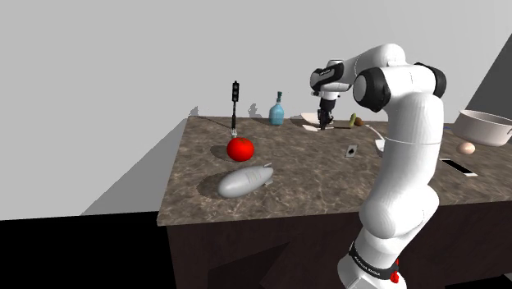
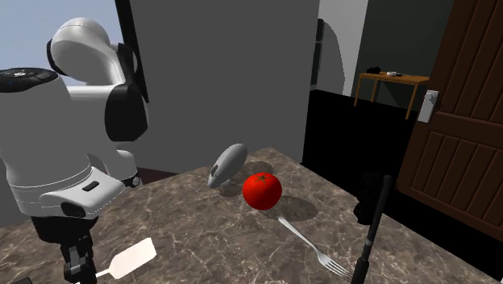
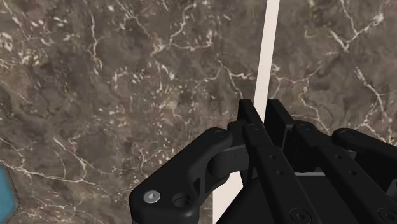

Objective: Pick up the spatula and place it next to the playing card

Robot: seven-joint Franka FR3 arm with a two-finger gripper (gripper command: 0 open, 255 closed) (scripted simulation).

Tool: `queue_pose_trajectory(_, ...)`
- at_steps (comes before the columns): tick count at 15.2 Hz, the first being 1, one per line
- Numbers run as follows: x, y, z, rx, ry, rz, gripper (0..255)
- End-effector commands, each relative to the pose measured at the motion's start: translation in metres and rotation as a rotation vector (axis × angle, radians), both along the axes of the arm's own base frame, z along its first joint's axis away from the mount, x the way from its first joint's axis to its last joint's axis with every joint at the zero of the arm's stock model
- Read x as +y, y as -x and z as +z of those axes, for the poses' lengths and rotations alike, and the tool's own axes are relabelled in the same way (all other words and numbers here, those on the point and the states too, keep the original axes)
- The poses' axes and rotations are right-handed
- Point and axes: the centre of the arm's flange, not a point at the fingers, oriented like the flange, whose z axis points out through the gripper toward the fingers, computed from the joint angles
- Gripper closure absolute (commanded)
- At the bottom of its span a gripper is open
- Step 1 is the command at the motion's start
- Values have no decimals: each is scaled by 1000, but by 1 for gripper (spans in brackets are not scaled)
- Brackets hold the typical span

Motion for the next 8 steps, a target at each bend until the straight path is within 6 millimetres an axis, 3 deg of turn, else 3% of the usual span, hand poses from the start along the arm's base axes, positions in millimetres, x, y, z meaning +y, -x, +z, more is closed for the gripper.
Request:
queue_pose_trajectory(1,0,-1,-11,0,0,0,255)
queue_pose_trajectory(8,0,-1,-48,0,0,0,255)
